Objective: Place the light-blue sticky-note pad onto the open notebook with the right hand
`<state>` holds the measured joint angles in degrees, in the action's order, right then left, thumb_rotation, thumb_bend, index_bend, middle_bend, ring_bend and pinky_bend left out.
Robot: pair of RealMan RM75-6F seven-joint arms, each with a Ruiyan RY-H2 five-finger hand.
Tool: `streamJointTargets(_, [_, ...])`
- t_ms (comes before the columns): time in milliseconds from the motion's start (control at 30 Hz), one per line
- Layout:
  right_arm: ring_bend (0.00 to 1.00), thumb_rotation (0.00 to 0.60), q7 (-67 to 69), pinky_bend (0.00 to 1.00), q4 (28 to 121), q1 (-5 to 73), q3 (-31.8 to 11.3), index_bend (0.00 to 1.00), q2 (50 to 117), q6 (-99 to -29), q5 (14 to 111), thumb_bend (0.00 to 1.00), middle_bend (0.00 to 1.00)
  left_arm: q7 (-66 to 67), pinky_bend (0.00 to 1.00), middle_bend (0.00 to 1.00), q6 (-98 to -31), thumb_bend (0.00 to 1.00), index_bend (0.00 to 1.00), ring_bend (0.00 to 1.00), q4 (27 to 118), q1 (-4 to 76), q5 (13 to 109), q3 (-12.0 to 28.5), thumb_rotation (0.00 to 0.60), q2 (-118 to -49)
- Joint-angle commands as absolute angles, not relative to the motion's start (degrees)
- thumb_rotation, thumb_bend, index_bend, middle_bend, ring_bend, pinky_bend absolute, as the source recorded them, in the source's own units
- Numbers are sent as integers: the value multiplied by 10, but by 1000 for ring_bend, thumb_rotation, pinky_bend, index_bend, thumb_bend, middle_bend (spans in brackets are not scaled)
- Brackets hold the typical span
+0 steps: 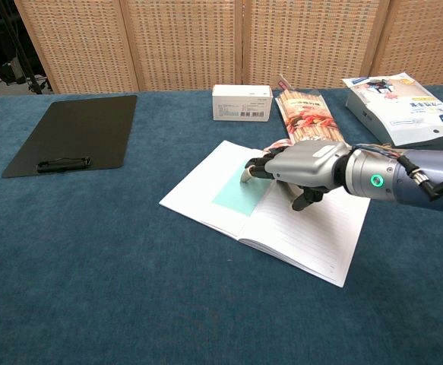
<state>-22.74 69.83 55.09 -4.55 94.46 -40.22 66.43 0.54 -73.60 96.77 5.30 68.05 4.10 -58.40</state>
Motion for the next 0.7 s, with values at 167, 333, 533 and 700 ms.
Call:
streamJointTargets(167, [0,600,-219,50,706,549,-48,81,939,-404,671,1000,0,7,0,0,-738,0,0,0,968,52,681,40,600,-584])
streamJointTargets(333, [0,600,-209,50,723,547,-54,81,931,-414,680,1000,0,7,0,0,-738,0,0,0,969,52,681,40,600,-584])
streamJointTargets(533, [0,600,-178,50,788,528,-75,81,889,-478,716,1000,0,-1,0,0,-736,0,0,0,970,52,685,39,600,-580])
streamJointTargets(700, [0,600,-118,50,858,474,-67,108,819,-568,773,547,0,-24,0,0,-743,0,0,0,968,46,699,37,600,-573])
